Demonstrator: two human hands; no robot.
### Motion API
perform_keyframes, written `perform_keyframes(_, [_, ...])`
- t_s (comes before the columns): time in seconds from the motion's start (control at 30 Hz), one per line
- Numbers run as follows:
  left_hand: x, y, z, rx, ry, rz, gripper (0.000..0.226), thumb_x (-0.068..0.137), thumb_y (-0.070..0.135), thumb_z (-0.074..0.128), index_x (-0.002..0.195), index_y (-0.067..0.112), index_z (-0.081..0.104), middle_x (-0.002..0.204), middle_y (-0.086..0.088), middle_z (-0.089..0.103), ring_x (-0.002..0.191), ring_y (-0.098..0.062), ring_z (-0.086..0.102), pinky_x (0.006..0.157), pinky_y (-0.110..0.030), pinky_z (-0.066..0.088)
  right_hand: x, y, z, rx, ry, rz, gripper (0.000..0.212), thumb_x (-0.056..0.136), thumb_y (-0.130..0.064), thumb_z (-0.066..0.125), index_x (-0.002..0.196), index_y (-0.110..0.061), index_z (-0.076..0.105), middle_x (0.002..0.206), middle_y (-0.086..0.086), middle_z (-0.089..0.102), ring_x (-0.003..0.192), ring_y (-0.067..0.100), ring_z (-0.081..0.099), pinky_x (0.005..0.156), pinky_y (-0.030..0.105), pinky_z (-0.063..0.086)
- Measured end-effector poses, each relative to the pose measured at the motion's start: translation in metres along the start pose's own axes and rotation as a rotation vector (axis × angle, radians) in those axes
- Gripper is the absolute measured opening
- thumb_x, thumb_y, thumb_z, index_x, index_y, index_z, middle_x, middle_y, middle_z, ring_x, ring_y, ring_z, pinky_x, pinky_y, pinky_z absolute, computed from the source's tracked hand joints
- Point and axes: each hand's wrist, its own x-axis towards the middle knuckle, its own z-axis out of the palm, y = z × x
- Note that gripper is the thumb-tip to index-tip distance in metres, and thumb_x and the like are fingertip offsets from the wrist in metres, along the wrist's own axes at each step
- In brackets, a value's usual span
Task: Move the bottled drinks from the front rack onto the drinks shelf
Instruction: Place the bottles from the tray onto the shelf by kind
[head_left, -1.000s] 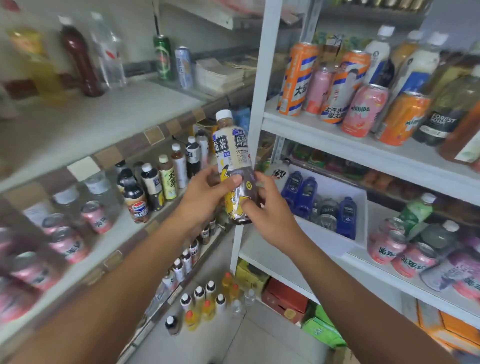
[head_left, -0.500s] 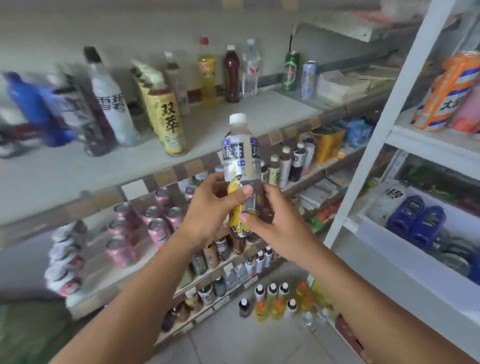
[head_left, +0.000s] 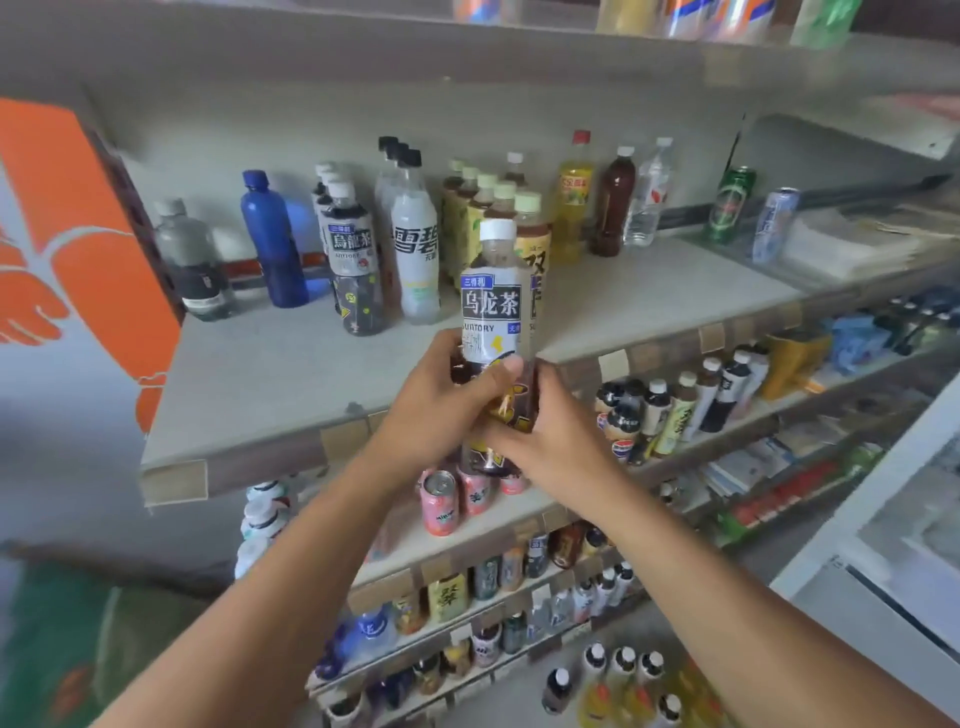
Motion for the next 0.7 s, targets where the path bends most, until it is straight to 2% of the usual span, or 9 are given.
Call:
perform_keyframes(0.13, [0.008,-0.009,-0.045,-0.089,-0.032,-0.025,0.035,0.09,0.017,0.069,0.122,0.014,0.055,0.108,-0.009,0.072,0.096,-0.017,0.07,0.078,-0.026,0.055,0.026,-0.002,0.034,0.075,-0.005,0.015,0.043,0.075,-0.032,0.078,0.108,-0.032,0.052,0.091,-0.015,0.069,0.085,0.0,0.066,0.074,0.025,0.052])
perform_keyframes(0.2, [0.012,-0.016,-0.064,-0.1,0.004,-0.004,0.049,0.08,0.024,0.078,0.123,0.014,0.056,0.11,-0.011,0.072,0.101,-0.023,0.07,0.084,-0.034,0.057,0.036,-0.002,0.051,0.106,-0.037,-0.009,0.042,0.07,-0.034,0.074,0.106,-0.033,0.052,0.088,-0.016,0.068,0.084,0.005,0.066,0.076,0.031,0.054])
perform_keyframes(0.27, [0.016,-0.021,-0.077,-0.091,0.046,0.017,0.061,0.071,0.034,0.08,0.124,0.014,0.059,0.111,-0.01,0.072,0.106,-0.028,0.068,0.092,-0.044,0.055,0.044,-0.005,0.065,0.133,-0.062,-0.035,0.04,0.073,-0.028,0.071,0.109,-0.031,0.053,0.088,-0.013,0.068,0.084,0.007,0.066,0.077,0.031,0.054])
perform_keyframes(0.33, [0.019,-0.026,-0.085,-0.076,0.109,0.046,0.058,0.071,0.034,0.079,0.123,0.013,0.062,0.11,-0.008,0.073,0.106,-0.027,0.068,0.095,-0.048,0.054,0.052,-0.009,0.075,0.141,-0.066,-0.066,0.033,0.08,-0.018,0.071,0.105,-0.031,0.055,0.088,-0.012,0.067,0.082,0.005,0.065,0.075,0.028,0.053])
perform_keyframes(0.4, [0.023,-0.031,-0.088,-0.029,0.19,0.09,0.048,0.075,0.027,0.078,0.119,0.016,0.065,0.107,-0.002,0.074,0.104,-0.021,0.069,0.093,-0.043,0.055,0.062,-0.013,0.083,0.125,-0.019,-0.093,0.03,0.079,-0.022,0.074,0.101,-0.034,0.057,0.09,-0.016,0.062,0.08,0.001,0.063,0.074,0.029,0.054])
perform_keyframes(0.5, [0.031,-0.036,-0.091,0.045,0.29,0.155,0.041,0.075,0.024,0.076,0.115,0.023,0.066,0.105,0.006,0.074,0.099,-0.011,0.068,0.089,-0.029,0.054,0.077,-0.01,0.097,0.006,0.065,-0.086,0.053,0.069,-0.047,0.07,0.118,-0.039,0.053,0.105,-0.017,0.053,0.093,0.002,0.06,0.082,0.034,0.054])
perform_keyframes(0.63, [0.047,-0.035,-0.095,0.062,0.394,0.179,0.043,0.078,0.02,0.078,0.12,0.016,0.067,0.107,0.007,0.073,0.101,-0.013,0.067,0.086,-0.024,0.054,0.097,-0.009,0.108,0.007,0.151,-0.101,0.063,0.07,-0.046,0.077,0.125,-0.03,0.049,0.112,-0.011,0.06,0.101,0.003,0.058,0.081,0.019,0.048])
perform_keyframes(0.7, [0.056,-0.035,-0.096,0.077,0.432,0.191,0.042,0.08,0.017,0.08,0.119,0.018,0.067,0.107,0.009,0.073,0.101,-0.012,0.066,0.085,-0.022,0.053,0.109,-0.01,0.112,-0.031,0.175,-0.137,0.069,0.069,-0.043,0.08,0.127,-0.025,0.048,0.115,-0.009,0.056,0.108,0.011,0.055,0.082,0.023,0.046])
